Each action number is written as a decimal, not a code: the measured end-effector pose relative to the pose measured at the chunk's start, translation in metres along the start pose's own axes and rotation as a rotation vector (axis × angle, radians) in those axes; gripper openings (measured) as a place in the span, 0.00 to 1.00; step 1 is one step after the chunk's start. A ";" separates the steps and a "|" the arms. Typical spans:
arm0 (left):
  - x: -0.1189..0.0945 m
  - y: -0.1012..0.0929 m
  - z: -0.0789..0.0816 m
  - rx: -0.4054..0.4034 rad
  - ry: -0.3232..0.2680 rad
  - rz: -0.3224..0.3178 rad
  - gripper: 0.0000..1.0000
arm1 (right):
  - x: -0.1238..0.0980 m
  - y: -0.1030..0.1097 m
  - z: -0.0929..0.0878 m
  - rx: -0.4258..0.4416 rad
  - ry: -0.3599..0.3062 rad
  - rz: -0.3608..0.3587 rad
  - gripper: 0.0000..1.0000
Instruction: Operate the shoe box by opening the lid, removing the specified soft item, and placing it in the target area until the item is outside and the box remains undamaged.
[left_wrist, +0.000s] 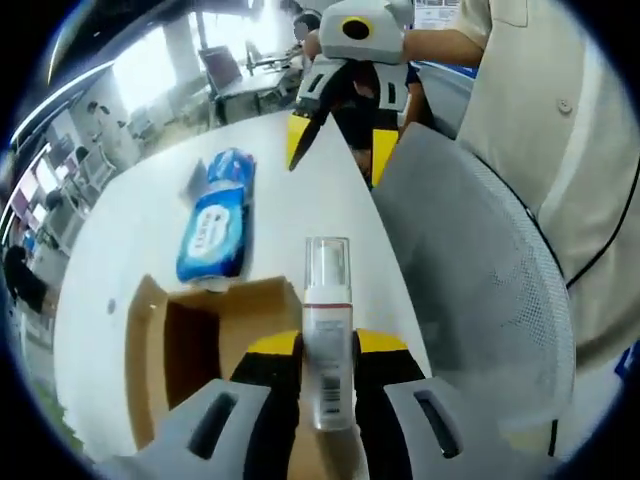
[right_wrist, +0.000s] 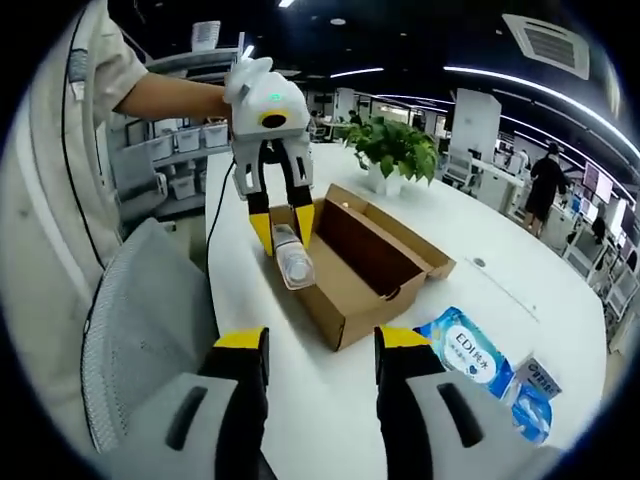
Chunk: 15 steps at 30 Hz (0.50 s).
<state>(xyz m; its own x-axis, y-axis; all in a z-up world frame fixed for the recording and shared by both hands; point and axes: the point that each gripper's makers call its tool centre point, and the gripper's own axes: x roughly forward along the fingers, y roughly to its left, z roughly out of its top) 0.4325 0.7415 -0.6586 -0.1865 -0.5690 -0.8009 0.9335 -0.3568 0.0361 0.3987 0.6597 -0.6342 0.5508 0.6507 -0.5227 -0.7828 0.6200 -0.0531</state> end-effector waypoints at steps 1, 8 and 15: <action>0.001 -0.001 0.002 0.004 -0.002 -0.003 0.17 | 0.001 0.001 0.001 0.000 -0.001 0.003 0.37; 0.009 -0.008 0.016 0.035 -0.020 -0.027 0.17 | 0.008 0.012 0.006 -0.012 -0.013 0.034 0.34; 0.016 -0.015 0.032 0.057 -0.050 -0.047 0.17 | 0.014 0.022 0.011 -0.032 -0.020 0.066 0.28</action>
<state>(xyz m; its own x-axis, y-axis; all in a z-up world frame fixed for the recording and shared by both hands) 0.4062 0.7141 -0.6533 -0.2465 -0.5864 -0.7716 0.9046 -0.4249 0.0339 0.3925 0.6873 -0.6338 0.5031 0.6985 -0.5088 -0.8262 0.5614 -0.0462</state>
